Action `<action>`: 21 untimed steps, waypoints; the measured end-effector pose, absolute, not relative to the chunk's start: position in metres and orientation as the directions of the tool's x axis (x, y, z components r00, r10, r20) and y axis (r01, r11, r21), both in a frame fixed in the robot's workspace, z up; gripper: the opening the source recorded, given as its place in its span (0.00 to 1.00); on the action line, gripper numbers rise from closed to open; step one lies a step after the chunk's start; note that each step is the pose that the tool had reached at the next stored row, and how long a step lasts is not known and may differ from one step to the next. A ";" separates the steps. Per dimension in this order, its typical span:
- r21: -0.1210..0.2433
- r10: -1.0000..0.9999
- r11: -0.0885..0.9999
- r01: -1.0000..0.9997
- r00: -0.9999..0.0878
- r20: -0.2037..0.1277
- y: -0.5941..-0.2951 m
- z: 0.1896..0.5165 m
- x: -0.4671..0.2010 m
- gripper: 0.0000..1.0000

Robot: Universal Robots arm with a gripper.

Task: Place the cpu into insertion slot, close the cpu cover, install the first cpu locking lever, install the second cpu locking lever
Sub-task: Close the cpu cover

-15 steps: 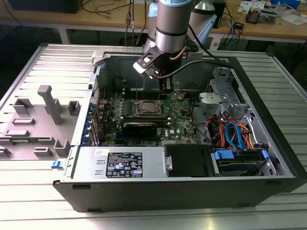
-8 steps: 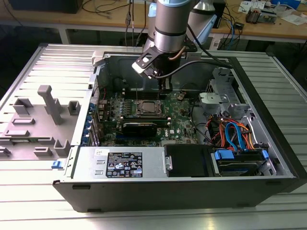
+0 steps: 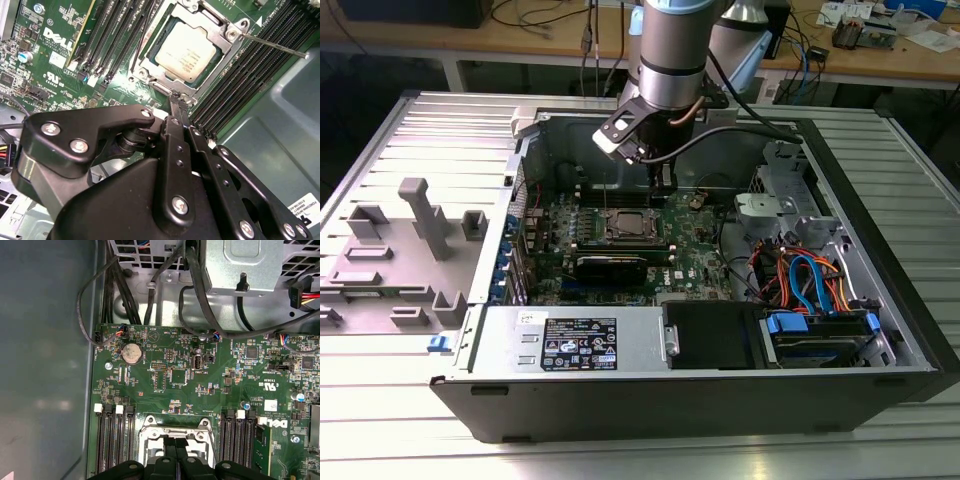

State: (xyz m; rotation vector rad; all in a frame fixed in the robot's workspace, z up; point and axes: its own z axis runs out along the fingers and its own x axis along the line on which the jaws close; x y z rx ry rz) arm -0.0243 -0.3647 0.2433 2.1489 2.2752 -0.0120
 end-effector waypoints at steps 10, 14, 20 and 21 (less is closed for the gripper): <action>0.003 0.998 0.057 0.998 -0.057 -0.014 -0.365 0.243 -0.026 0.11; 0.003 0.998 0.057 0.998 -0.057 -0.014 -0.365 0.243 -0.027 0.11; 0.003 0.998 0.057 0.998 -0.057 -0.014 -0.365 0.243 -0.028 0.11; 0.003 0.998 0.057 0.998 -0.057 -0.014 -0.365 0.243 -0.028 0.11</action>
